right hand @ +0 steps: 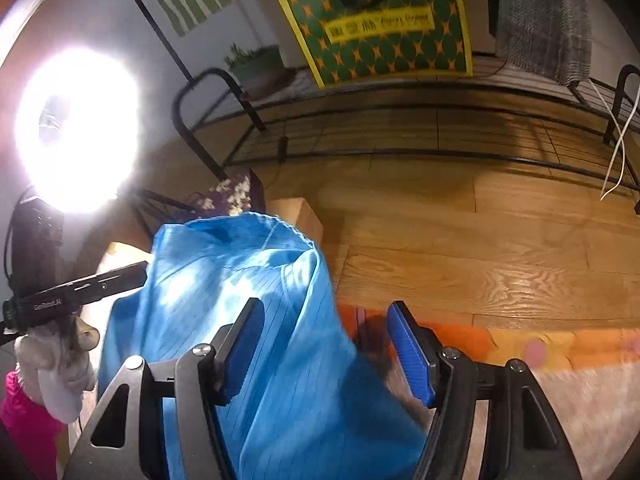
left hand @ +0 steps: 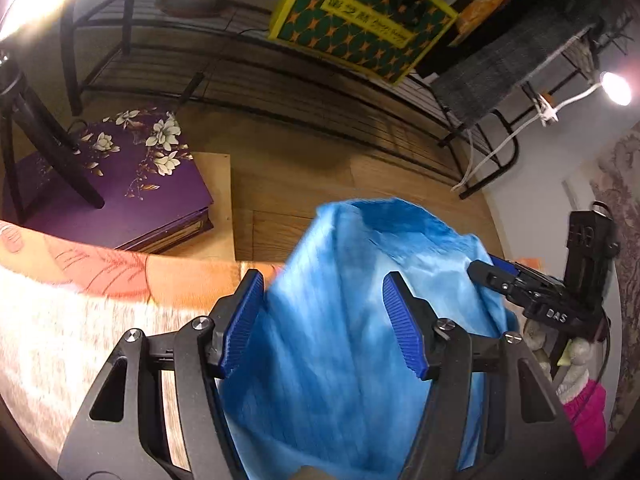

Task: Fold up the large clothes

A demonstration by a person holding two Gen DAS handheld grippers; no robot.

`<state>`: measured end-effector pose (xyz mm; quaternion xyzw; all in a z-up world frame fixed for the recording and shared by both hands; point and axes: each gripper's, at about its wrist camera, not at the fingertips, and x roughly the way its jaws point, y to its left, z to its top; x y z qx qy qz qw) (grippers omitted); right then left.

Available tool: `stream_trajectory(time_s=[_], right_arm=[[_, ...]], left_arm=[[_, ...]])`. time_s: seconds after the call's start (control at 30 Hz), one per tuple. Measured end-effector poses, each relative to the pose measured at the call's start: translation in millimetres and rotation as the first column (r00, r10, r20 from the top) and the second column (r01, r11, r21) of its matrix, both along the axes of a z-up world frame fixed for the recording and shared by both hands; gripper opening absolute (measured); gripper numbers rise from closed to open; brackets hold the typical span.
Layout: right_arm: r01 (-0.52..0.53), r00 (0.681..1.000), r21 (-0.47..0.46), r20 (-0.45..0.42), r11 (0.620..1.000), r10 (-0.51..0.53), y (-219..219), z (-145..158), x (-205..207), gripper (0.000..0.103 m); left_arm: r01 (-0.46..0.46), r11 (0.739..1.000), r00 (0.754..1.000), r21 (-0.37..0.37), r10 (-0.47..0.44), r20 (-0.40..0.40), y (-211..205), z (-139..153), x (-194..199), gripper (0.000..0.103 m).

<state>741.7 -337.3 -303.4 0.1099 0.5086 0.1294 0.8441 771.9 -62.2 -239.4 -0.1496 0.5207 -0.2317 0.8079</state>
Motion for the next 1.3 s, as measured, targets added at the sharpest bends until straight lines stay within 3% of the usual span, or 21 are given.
stream_trajectory(time_s=[0.13, 0.17, 0.2, 0.23, 0.27, 0.3, 0.33, 0.5, 0.77, 1.03, 1.17, 1.3], right_arm=[[-0.004, 1.000, 0.012, -0.004, 1.000, 0.004, 10.4, -6.0, 8.5, 0.063], [-0.014, 1.000, 0.001, -0.002, 1.000, 0.014, 14.7, -7.5, 9.7, 0.054], [-0.027, 1.000, -0.009, -0.002, 1.000, 0.027, 19.6, -9.7, 10.2, 0.041], [-0.024, 1.000, -0.025, 0.006, 0.999, 0.024, 21.8, -9.5, 10.0, 0.038], [-0.026, 0.999, -0.023, 0.019, 0.999, 0.026, 23.9, -9.0, 9.5, 0.025], [-0.028, 0.999, -0.008, 0.026, 1.000, 0.028, 24.9, -7.4, 8.7, 0.015], [-0.024, 0.999, -0.002, 0.039, 1.000, 0.024, 25.1, -5.1, 8.4, 0.012], [-0.009, 0.992, 0.014, 0.129, 1.000, 0.007, 23.3, 24.9, -5.0, 0.005], [-0.032, 0.972, 0.055, 0.234, 0.998, 0.019, 25.2, 104.3, -53.4, 0.002], [-0.085, 0.953, 0.062, 0.297, 0.994, 0.063, 45.2, 183.8, -146.3, 0.002], [-0.121, 0.945, 0.042, 0.310, 0.992, 0.102, 56.9, 212.8, -200.1, 0.001], [-0.149, 0.940, 0.019, 0.313, 0.989, 0.136, 65.1, 227.0, -257.4, 0.001]], left_arm=[[-0.014, 0.999, 1.000, -0.030, 0.014, 0.002, -0.3, -2.8, 10.8, 0.063], [-0.014, 0.999, 1.000, -0.037, 0.014, 0.008, -1.6, -3.1, 12.3, 0.063], [-0.009, 0.999, 1.000, -0.037, 0.009, 0.018, -3.7, -2.7, 12.7, 0.052], [-0.003, 0.999, 1.000, -0.032, 0.004, 0.026, -5.8, -2.4, 12.6, 0.025], [0.014, 1.000, 0.999, -0.021, -0.013, 0.038, -10.3, -2.0, 11.6, 0.012], [0.022, 1.000, 0.998, -0.018, -0.021, 0.053, -12.5, -0.5, 9.9, 0.007], [0.032, 0.999, 0.996, -0.012, -0.031, 0.082, -15.2, 3.1, 5.9, 0.005], [0.053, 0.997, 0.989, -0.063, -0.044, 0.142, -12.6, 29.9, -9.5, 0.001], [0.079, 0.987, 0.968, -0.137, -0.043, 0.247, 5.9, 115.9, -73.1, 0.001], [0.115, 0.985, 0.945, -0.130, -0.068, 0.318, 23.2, 192.7, -179.2, 0.001], [0.132, 0.983, 0.938, -0.127, -0.082, 0.338, 30.3, 212.7, -233.0, 0.001], [0.145, 0.980, 0.935, -0.138, -0.091, 0.342, 37.7, 214.3, -289.1, 0.001]])
